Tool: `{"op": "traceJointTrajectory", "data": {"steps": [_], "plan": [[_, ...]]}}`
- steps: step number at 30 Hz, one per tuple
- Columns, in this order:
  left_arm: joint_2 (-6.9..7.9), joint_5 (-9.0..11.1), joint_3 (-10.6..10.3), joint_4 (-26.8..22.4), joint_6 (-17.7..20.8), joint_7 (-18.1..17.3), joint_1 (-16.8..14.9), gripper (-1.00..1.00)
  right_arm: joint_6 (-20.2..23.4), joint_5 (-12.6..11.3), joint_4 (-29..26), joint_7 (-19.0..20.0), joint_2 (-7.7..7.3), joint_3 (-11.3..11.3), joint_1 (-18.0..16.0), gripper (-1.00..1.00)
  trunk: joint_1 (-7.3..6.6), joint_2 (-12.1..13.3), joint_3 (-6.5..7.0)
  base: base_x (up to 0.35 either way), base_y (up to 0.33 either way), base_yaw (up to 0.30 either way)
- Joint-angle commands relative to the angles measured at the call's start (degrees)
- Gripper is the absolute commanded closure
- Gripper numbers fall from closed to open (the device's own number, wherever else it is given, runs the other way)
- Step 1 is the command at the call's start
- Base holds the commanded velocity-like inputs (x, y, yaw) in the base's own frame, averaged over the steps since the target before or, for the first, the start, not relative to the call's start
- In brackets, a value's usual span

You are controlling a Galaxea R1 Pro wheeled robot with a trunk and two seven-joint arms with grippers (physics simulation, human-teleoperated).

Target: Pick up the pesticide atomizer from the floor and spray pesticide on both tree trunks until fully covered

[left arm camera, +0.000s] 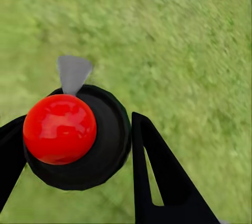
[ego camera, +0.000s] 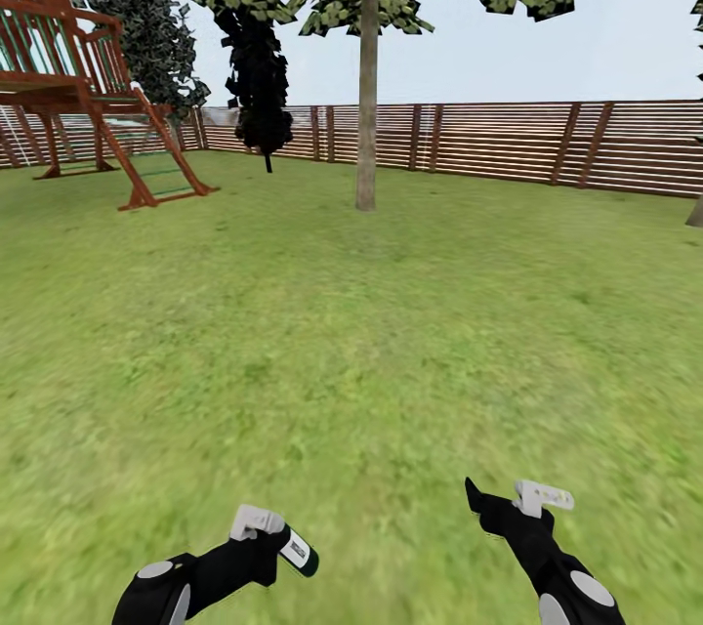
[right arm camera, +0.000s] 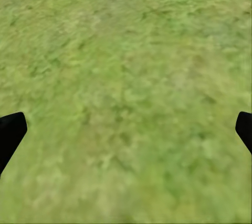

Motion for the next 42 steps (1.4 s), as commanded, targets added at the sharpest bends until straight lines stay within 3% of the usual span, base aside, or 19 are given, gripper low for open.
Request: {"op": "traceJointTrajectory", "data": {"steps": [1,42], "plan": [[-0.08,-0.44,0.19,-0.08,0.26,-0.38,-0.03,1.00,0.13,-0.59,-0.11,-0.55,-0.07,0.15,0.00,-1.00,0.03,-0.02,-0.04,0.342,0.000,0.000],[-0.15,-0.67,0.11,-0.08,0.26,-0.16,-0.03,1.00,0.22,-0.68,-1.39,-0.55,0.06,0.29,0.01,-1.00,0.03,-0.02,-0.04,0.342,0.000,0.000]]}}
